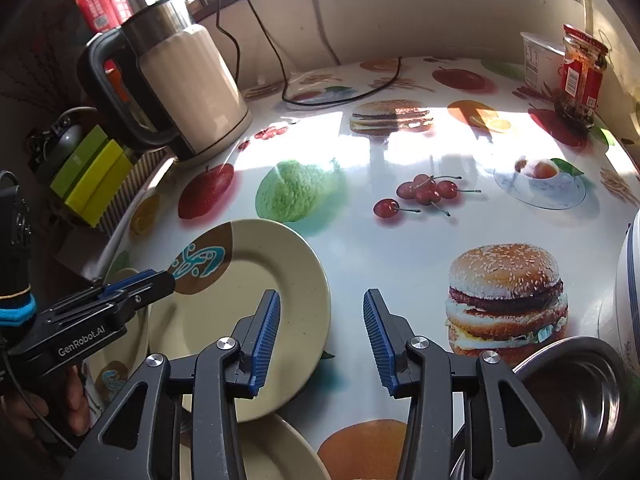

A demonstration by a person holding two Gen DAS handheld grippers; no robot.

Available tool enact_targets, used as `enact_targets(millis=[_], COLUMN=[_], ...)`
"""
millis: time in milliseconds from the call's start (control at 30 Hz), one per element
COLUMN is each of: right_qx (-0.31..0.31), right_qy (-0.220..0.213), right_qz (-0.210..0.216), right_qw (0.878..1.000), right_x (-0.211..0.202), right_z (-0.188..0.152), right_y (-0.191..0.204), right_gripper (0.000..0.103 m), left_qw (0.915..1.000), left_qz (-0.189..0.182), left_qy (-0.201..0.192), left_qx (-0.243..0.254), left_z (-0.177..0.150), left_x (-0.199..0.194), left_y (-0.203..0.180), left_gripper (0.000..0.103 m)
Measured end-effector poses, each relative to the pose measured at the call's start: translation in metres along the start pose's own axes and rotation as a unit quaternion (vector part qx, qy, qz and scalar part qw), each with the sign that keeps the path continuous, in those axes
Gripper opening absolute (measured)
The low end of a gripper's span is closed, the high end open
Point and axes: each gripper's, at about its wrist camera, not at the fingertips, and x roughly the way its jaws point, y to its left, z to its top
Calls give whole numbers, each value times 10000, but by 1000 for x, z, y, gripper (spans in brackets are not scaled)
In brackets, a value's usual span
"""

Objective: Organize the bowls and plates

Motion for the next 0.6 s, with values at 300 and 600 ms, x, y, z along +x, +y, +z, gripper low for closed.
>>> enact_targets(millis=[300,600], right_qx=[158,355], right_qy=[118,206], right_qz=[188,434], right_qw=[9996,9982], right_x=[8,11], right_z=[-2,-4], right_y=[-3,-7], right_gripper=[32,20], left_qw=[9999,9999], left_qz=[-78,-132], left_qy=[40,92], left_qx=[-50,-42], left_z=[1,3], left_x=[5,10], left_y=[2,0], left_gripper=[27,25])
